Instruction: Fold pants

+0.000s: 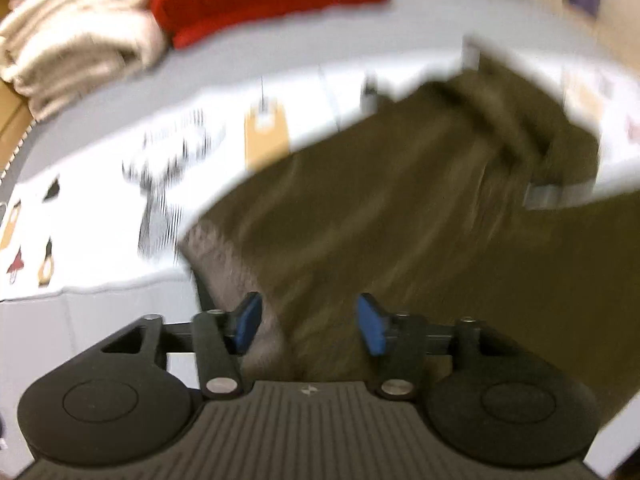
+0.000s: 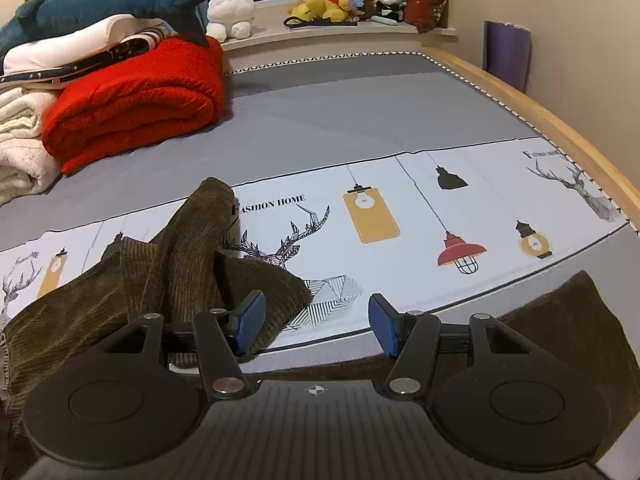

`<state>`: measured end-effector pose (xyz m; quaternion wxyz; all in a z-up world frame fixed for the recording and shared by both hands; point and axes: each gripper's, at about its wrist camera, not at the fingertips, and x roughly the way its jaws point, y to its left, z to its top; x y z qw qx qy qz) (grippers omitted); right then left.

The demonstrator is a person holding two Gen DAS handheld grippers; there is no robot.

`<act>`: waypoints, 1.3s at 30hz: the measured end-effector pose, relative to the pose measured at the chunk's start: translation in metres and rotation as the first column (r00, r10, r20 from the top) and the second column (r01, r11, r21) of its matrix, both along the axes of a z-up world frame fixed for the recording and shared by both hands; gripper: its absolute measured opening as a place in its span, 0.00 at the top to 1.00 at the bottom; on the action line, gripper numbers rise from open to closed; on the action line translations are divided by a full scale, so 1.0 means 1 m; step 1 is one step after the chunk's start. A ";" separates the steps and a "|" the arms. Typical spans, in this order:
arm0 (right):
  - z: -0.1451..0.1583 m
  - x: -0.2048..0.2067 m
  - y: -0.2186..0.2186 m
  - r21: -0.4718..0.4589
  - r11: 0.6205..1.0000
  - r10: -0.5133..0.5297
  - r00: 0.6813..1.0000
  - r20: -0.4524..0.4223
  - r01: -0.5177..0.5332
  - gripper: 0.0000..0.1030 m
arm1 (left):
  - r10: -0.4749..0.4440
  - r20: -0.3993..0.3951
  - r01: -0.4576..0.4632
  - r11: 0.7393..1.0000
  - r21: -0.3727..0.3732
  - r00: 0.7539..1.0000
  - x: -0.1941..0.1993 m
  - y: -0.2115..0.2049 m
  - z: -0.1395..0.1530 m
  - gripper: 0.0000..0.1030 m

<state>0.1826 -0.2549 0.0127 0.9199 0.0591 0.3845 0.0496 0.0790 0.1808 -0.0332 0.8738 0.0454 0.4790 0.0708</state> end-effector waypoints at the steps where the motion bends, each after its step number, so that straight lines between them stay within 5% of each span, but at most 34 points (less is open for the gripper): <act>1: -0.002 0.003 0.001 -0.002 1.000 0.001 1.000 -0.003 -0.001 0.42 | 0.012 0.048 -0.011 1.000 -0.023 0.999 0.004 -0.006 0.008 0.40; 5: -0.010 0.018 0.006 -0.023 0.999 0.023 1.000 -0.011 -0.023 0.45 | 0.081 0.230 -0.054 0.991 -0.123 0.970 0.013 -0.027 0.035 0.39; 9: -0.020 0.033 0.007 -0.013 0.999 0.035 0.999 -0.025 -0.035 0.50 | 0.133 0.313 -0.087 0.984 -0.156 0.940 0.033 -0.046 0.051 0.39; 15: -0.035 0.062 0.023 0.043 0.997 0.064 0.998 -0.024 -0.063 0.52 | 0.181 0.240 -0.113 0.956 -0.272 0.954 0.048 -0.048 0.060 0.46; 17: -0.042 0.074 0.034 0.050 0.995 0.086 0.996 -0.022 -0.085 0.52 | 0.192 0.223 -0.133 0.958 -0.254 0.956 0.057 -0.051 0.057 0.69; 20: -0.053 0.094 0.052 0.066 0.991 0.115 0.993 -0.032 -0.113 0.52 | 0.189 0.202 -0.129 0.953 -0.275 0.961 0.062 -0.054 0.054 0.86; 25: -0.070 0.129 0.075 0.015 0.987 0.162 0.987 -0.023 -0.162 0.51 | 0.165 0.195 -0.109 0.957 -0.271 0.967 0.068 -0.063 0.048 0.86; 29: -0.099 0.152 0.079 -0.007 0.983 0.183 0.979 -0.095 -0.184 0.48 | 0.161 0.175 -0.107 0.954 -0.281 0.971 0.073 -0.061 0.043 0.86; 33: -0.124 0.159 0.088 -0.010 0.962 0.267 0.947 -0.178 -0.273 0.33 | 0.157 0.142 -0.112 0.953 -0.282 0.977 0.079 -0.059 0.036 0.84; 35: -0.128 0.155 0.096 -0.073 0.943 0.309 0.937 -0.164 -0.324 0.33 | 0.159 0.132 -0.117 0.953 -0.279 0.978 0.082 -0.058 0.033 0.83; 36: -0.127 0.154 0.098 -0.089 0.936 0.323 0.933 -0.159 -0.340 0.39 | 0.160 0.127 -0.120 0.953 -0.278 0.979 0.084 -0.058 0.032 0.83; 37: -0.125 0.154 0.098 -0.097 0.932 0.332 0.931 -0.153 -0.349 0.60 | 0.163 0.123 -0.124 0.952 -0.279 0.979 0.085 -0.057 0.031 0.83; 39: -0.119 0.154 0.098 -0.124 0.923 0.345 0.926 -0.154 -0.365 0.84 | 0.169 0.116 -0.130 0.950 -0.285 0.979 0.087 -0.057 0.030 0.83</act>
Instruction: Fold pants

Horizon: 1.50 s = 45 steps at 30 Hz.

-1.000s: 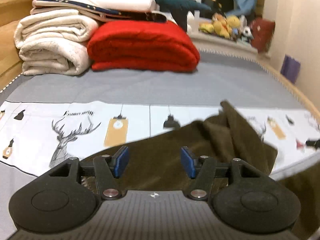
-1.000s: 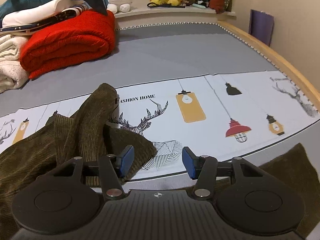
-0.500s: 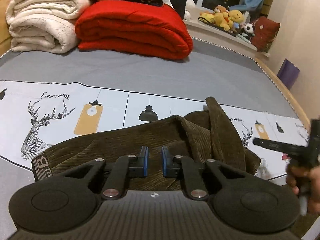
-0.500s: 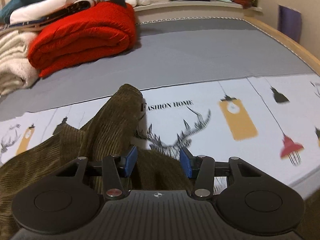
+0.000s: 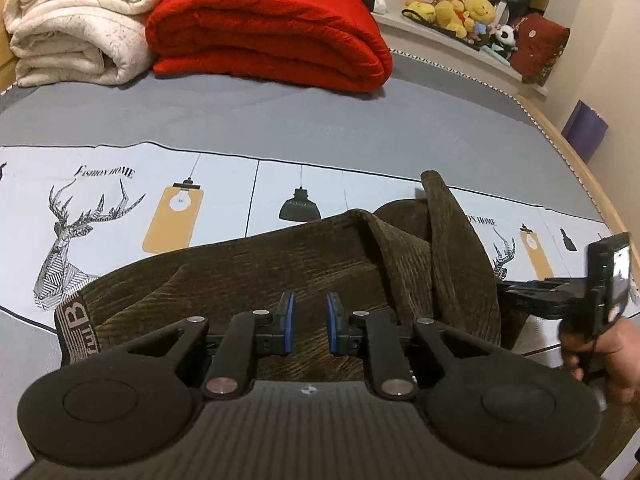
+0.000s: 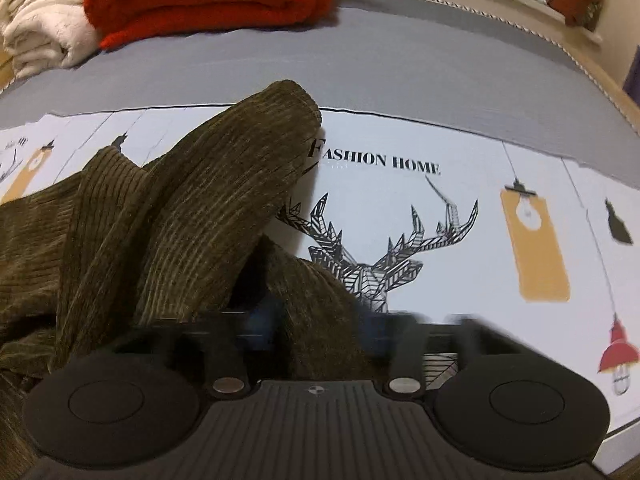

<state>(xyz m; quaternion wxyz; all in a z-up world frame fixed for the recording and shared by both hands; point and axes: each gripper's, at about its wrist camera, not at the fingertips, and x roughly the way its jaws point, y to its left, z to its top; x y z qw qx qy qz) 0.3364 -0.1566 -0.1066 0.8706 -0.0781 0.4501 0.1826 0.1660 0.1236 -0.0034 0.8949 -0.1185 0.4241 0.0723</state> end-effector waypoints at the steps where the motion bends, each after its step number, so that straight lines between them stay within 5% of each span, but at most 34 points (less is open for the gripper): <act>1: 0.006 0.000 -0.002 -0.002 1.000 0.017 1.000 0.008 -0.017 0.89 | 0.000 0.001 0.000 1.000 -0.004 1.000 0.000 -0.001 0.000 0.83; 4: 0.042 -0.006 -0.019 0.065 0.998 0.015 0.995 0.096 -0.021 0.90 | -0.002 0.003 0.002 1.000 -0.002 1.000 0.000 -0.003 0.002 0.83; 7: 0.098 -0.017 -0.055 0.211 0.967 -0.182 0.966 0.185 0.142 0.91 | -0.002 0.009 0.002 1.000 -0.002 1.000 -0.001 -0.002 0.004 0.83; 9: 0.124 -0.033 -0.087 0.319 0.878 -0.418 0.897 0.144 0.357 0.91 | -0.003 0.009 0.003 1.000 0.003 1.000 -0.001 -0.002 0.005 0.83; 10: 0.128 -0.048 -0.107 0.358 0.785 -0.562 0.824 0.066 0.506 0.91 | -0.002 0.009 0.002 1.000 0.003 1.000 -0.002 -0.001 0.005 0.82; 12: 0.115 -0.075 -0.127 0.334 0.664 -0.686 0.723 -0.086 0.669 0.91 | 0.000 0.005 -0.001 1.000 0.009 1.000 -0.003 0.000 0.004 0.78; 15: 0.058 -0.091 -0.143 0.239 0.607 -0.653 0.646 -0.395 0.758 0.90 | 0.004 -0.007 -0.004 1.000 0.012 1.000 -0.003 0.000 0.002 0.77; 17: 0.030 -0.090 -0.164 0.264 0.522 -0.640 0.577 -0.507 0.811 0.87 | 0.003 -0.013 -0.003 1.000 0.010 1.000 -0.002 -0.002 0.000 0.76; 21: 0.033 -0.081 -0.193 0.355 0.492 -0.683 0.605 -0.409 0.795 0.86 | -0.009 -0.015 0.009 1.000 0.015 1.000 0.000 -0.008 -0.001 0.75; 23: 0.034 -0.085 -0.208 0.378 0.434 -0.721 0.567 -0.399 0.818 0.78 | -0.014 -0.019 0.014 1.000 0.019 1.000 0.003 -0.010 -0.004 0.74; 25: 0.033 -0.087 -0.221 0.356 0.369 -0.782 0.494 -0.379 0.858 0.63 | -0.019 -0.025 0.019 1.000 0.020 0.999 0.005 -0.013 -0.006 0.74; 27: 0.029 -0.083 -0.234 0.334 0.336 -0.815 0.450 -0.365 0.880 0.62 | -0.028 -0.030 0.028 0.999 0.024 0.999 0.008 -0.016 -0.008 0.73; 29: 0.015 -0.076 -0.235 0.319 0.351 -0.797 0.460 -0.392 0.880 0.62 | -0.036 -0.034 0.037 0.999 0.028 0.999 0.011 -0.019 -0.010 0.73; 33: -0.016 -0.060 -0.225 0.377 0.388 -0.661 0.539 -0.522 0.841 0.60 | -0.043 -0.041 0.044 0.999 0.026 0.998 0.017 -0.026 -0.014 0.72; 36: -0.018 -0.047 -0.208 0.348 0.467 -0.656 0.582 -0.480 0.813 0.53 | -0.057 -0.041 0.058 0.998 0.030 0.998 0.018 -0.032 -0.016 0.72; 38: -0.023 -0.041 -0.203 0.337 0.483 -0.658 0.589 -0.469 0.808 0.53 | -0.067 -0.041 0.068 0.997 0.037 0.997 0.019 -0.036 -0.016 0.71; 40: -0.023 -0.032 -0.202 0.336 0.492 -0.652 0.596 -0.469 0.803 0.78 | -0.068 -0.043 0.070 0.997 0.037 0.997 0.020 -0.037 -0.017 0.71; 43: -0.009 -0.027 -0.199 0.356 0.496 -0.641 0.611 -0.465 0.792 0.85 | -0.067 -0.044 0.069 0.997 0.035 0.997 0.021 -0.036 -0.019 0.71; 45: 0.018 -0.023 -0.199 0.434 0.501 -0.634 0.659 -0.404 0.748 0.87 | -0.068 -0.044 0.069 0.997 0.029 0.997 0.023 -0.036 -0.019 0.71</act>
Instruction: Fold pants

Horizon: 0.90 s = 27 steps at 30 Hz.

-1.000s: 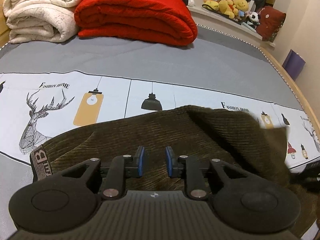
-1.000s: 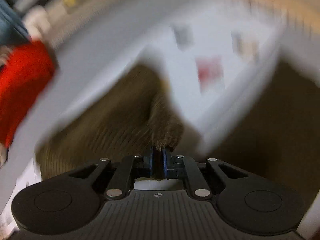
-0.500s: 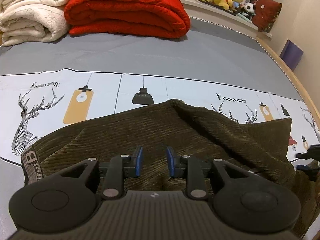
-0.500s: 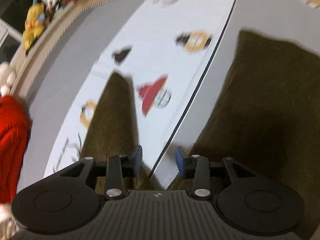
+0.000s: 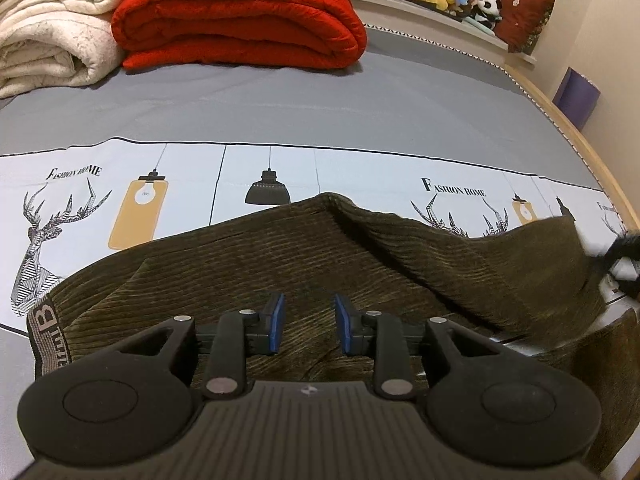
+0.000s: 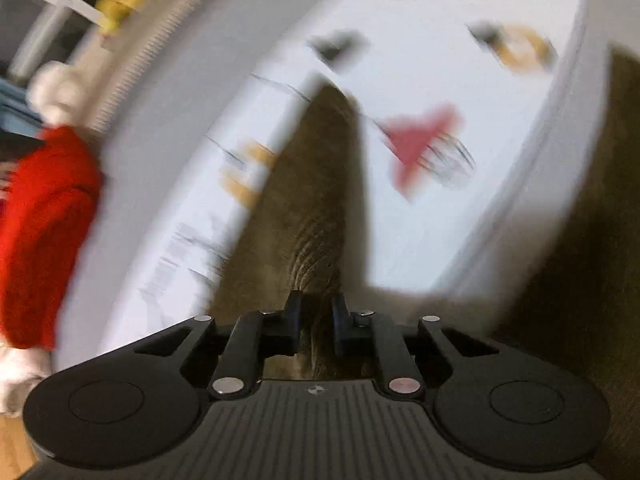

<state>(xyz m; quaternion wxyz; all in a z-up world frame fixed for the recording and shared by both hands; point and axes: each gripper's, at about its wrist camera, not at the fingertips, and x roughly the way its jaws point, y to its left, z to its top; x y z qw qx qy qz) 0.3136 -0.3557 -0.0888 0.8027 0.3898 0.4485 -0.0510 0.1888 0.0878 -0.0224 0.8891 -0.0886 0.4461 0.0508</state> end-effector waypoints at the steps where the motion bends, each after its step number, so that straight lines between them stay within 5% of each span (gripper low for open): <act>1: 0.019 0.000 -0.002 -0.010 1.000 -0.004 0.997 0.077 0.005 0.87 | -0.002 0.001 0.002 1.000 -0.003 1.000 0.001 0.000 0.000 0.71; 3: 0.067 -0.016 -0.006 -0.102 0.988 -0.088 0.961 0.262 0.118 0.88 | -0.008 0.002 0.008 1.000 -0.006 1.000 0.003 -0.002 0.000 0.71; 4: 0.090 -0.030 -0.008 -0.195 0.953 -0.151 0.923 0.353 0.230 0.97 | -0.014 0.000 0.014 1.000 -0.008 1.000 0.003 -0.004 -0.001 0.71; 6: 0.101 -0.040 -0.011 -0.293 0.897 -0.202 0.896 0.397 0.332 0.96 | -0.034 -0.007 0.034 0.999 -0.016 0.999 0.005 -0.010 -0.004 0.71; 7: 0.096 -0.036 -0.017 -0.310 0.895 -0.205 0.915 0.348 0.319 0.96 | -0.047 -0.013 0.046 0.999 -0.020 0.999 0.006 -0.014 -0.006 0.71; 10: 0.054 -0.029 -0.047 -0.179 0.944 -0.251 0.955 0.156 0.277 0.95 | -0.075 -0.030 0.074 0.997 -0.031 0.997 0.007 -0.022 -0.012 0.71; 16: -0.009 -0.047 -0.092 -0.039 0.899 -0.437 0.894 -0.096 0.436 0.81 | -0.089 -0.065 0.082 0.992 -0.095 0.994 0.012 -0.023 -0.027 0.71; 21: -0.025 -0.037 -0.100 0.196 0.896 -0.405 0.914 -0.006 0.398 0.52 | -0.110 -0.099 0.098 0.988 -0.123 0.989 0.017 -0.032 -0.043 0.71; 24: -0.030 -0.034 -0.109 0.351 0.835 -0.474 0.878 0.068 0.423 0.46 | -0.135 -0.103 0.122 0.984 -0.127 0.985 0.020 -0.040 -0.051 0.71; 27: -0.031 -0.028 -0.115 0.364 0.807 -0.526 0.846 0.085 0.465 0.37 | -0.170 -0.123 0.151 0.978 -0.146 0.978 0.024 -0.046 -0.063 0.70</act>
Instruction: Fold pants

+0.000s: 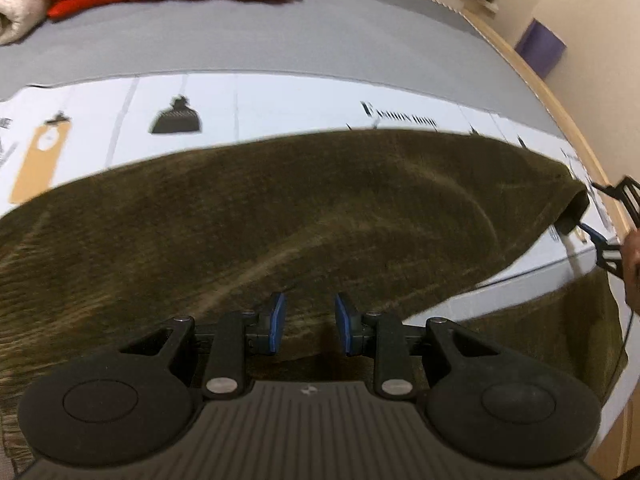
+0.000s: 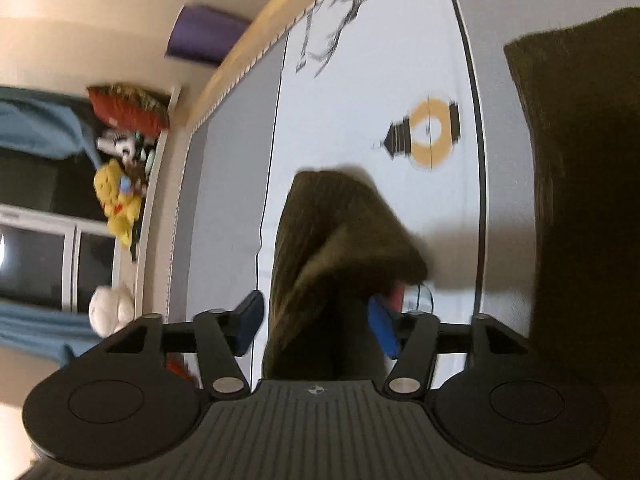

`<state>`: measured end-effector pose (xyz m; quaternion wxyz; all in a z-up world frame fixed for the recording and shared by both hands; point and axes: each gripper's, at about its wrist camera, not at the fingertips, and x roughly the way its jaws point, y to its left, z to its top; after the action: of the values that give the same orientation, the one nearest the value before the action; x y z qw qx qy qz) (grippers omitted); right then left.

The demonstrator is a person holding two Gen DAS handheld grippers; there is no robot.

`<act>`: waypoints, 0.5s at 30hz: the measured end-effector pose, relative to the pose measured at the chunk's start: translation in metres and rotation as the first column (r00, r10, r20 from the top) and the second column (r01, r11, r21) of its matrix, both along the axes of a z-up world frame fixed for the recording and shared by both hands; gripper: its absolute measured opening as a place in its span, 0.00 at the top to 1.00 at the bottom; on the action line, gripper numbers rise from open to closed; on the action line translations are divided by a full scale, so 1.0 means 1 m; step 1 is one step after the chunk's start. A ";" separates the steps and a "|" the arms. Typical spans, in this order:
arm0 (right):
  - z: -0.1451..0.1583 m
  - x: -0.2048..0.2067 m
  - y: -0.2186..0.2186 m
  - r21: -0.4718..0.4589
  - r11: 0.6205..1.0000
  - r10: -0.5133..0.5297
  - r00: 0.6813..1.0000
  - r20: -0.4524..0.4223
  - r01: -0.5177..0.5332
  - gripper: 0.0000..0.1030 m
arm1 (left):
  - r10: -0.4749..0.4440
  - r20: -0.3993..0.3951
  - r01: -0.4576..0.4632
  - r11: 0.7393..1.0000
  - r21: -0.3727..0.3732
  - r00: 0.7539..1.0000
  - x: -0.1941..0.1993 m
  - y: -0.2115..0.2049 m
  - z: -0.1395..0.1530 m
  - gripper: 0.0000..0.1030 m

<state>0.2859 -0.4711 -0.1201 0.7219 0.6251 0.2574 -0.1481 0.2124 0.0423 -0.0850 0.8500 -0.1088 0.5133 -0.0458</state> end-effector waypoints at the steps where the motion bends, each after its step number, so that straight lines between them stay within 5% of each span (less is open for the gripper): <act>1: -0.004 0.005 -0.002 0.009 1.000 -0.013 1.000 -0.016 0.013 0.36 | -0.015 -0.005 0.015 1.000 -0.010 1.000 0.002 -0.002 -0.005 0.69; 5: -0.022 0.015 -0.003 0.072 0.996 -0.047 0.998 -0.051 0.050 0.38 | -0.034 -0.040 0.032 0.998 -0.056 0.999 0.006 -0.008 -0.025 0.69; 8: -0.029 0.027 -0.003 0.036 0.998 -0.040 0.997 -0.073 0.043 0.46 | -0.050 -0.060 0.048 0.998 -0.034 0.997 0.010 -0.013 -0.038 0.69; 13: -0.018 0.031 0.001 -0.087 0.996 -0.038 0.996 -0.086 0.030 0.79 | -0.125 -0.070 0.126 0.992 0.007 0.990 0.012 -0.021 -0.045 0.66; 15: -0.005 0.038 0.004 -0.145 0.989 -0.015 0.998 -0.069 0.004 0.91 | -0.177 -0.068 0.181 0.981 0.066 0.982 0.009 -0.027 -0.045 0.75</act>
<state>0.3240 -0.4668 -0.1252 0.7553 0.5666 0.2680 -0.1916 0.2218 0.0148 -0.1297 0.8296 -0.0327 0.5483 -0.1000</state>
